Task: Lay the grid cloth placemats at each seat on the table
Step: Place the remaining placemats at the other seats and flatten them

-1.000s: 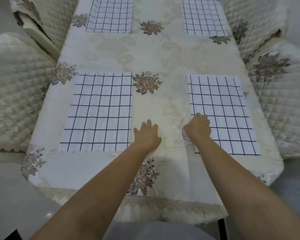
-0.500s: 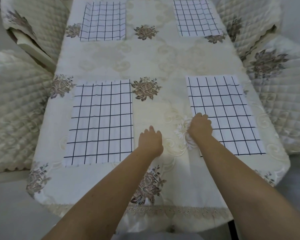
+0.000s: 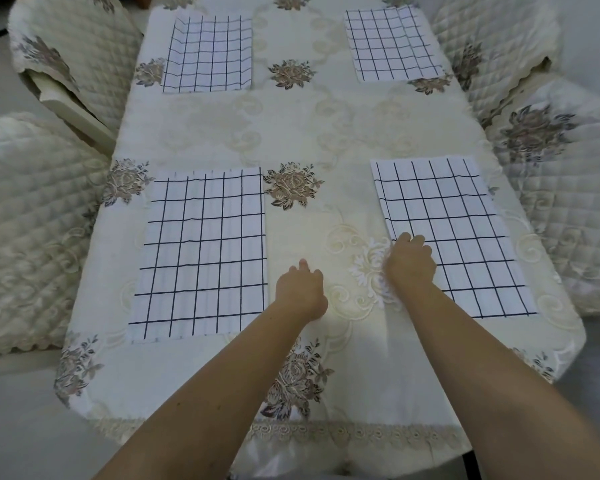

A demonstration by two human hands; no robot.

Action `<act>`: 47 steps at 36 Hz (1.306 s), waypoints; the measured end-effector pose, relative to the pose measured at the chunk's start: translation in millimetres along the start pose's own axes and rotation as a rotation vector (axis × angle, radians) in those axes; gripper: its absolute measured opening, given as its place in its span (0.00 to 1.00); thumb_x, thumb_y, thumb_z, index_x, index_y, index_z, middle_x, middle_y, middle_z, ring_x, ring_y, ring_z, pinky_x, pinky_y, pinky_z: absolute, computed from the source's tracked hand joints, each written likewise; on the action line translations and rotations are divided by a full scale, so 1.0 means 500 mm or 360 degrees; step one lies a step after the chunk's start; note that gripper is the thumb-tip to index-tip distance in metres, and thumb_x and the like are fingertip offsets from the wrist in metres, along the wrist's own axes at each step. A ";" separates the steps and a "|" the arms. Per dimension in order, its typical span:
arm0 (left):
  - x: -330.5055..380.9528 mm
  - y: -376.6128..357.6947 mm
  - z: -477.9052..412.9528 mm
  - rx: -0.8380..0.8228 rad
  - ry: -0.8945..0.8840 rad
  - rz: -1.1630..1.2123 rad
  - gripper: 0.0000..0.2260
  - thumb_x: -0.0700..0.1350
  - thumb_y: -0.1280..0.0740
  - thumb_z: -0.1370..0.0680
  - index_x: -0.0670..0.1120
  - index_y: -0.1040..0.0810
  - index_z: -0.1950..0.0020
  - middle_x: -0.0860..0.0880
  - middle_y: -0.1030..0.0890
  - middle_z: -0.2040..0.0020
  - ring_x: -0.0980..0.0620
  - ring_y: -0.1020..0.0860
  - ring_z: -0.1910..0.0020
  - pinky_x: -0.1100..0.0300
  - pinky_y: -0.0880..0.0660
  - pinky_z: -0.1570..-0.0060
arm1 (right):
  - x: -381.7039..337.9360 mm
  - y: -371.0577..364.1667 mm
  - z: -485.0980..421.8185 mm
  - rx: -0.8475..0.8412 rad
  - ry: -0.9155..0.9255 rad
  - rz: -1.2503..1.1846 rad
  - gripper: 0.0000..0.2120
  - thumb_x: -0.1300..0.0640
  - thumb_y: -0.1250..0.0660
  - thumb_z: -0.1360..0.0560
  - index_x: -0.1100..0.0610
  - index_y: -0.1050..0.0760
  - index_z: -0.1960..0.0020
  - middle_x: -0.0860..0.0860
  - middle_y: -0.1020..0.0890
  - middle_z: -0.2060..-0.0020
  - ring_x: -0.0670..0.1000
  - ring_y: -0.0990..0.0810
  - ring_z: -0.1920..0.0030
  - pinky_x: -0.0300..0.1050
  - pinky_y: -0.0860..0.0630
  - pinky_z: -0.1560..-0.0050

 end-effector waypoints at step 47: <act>-0.008 0.000 0.003 0.0013 -0.0079 0.0003 0.19 0.47 0.43 0.21 0.42 0.36 0.32 0.41 0.46 0.24 0.42 0.34 0.33 0.52 0.30 0.47 | -0.099 -0.020 0.038 0.0149 0.0575 -0.0028 0.13 0.80 0.33 0.39 0.71 0.25 0.56 0.66 0.22 0.62 0.61 0.22 0.71 0.43 0.33 0.72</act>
Point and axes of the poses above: each hand's wrist, its own z-axis away from the middle knuckle, its own y-axis out of the back of the hand, x = y × z, the point moved 10 cm from there along -z, towards the middle knuckle
